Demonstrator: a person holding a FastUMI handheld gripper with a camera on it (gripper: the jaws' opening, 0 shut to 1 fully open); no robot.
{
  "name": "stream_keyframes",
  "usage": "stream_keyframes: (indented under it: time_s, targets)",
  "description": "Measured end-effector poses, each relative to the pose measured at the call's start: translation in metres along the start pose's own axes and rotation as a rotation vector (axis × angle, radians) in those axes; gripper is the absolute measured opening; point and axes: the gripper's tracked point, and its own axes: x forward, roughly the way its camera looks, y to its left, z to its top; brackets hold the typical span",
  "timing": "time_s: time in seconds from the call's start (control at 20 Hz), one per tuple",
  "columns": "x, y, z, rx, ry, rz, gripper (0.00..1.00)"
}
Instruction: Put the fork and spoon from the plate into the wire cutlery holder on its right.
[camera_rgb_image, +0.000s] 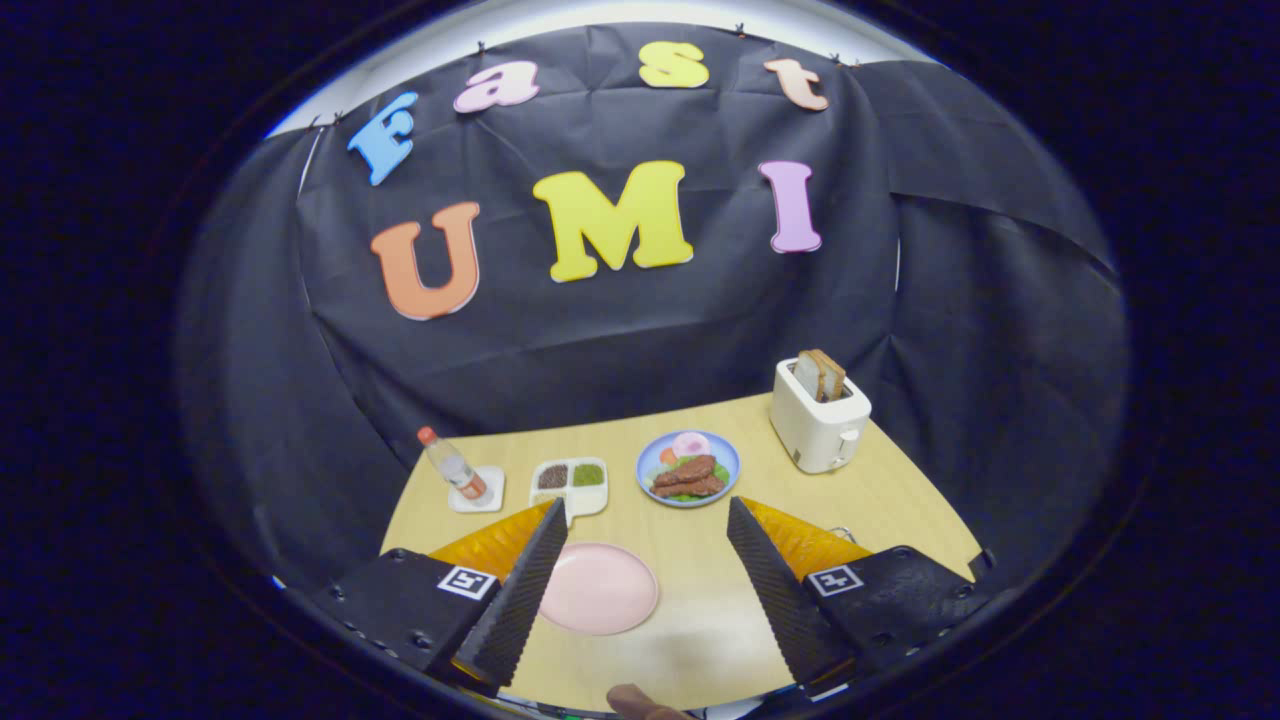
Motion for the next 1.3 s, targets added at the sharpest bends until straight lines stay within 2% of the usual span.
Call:
stream_keyframes:
  time_s: [0.15,0.4,0.6,1.3]
  targets:
    - [-0.016,0.007,0.019,0.02,-0.116,0.032,0.96]
    - [-0.055,0.019,0.055,-0.118,-0.326,0.033,0.97]
    - [-0.08,0.035,0.069,-0.174,-0.441,0.048,0.96]
    - [-0.083,0.033,0.068,-0.2,-0.429,0.021,0.96]
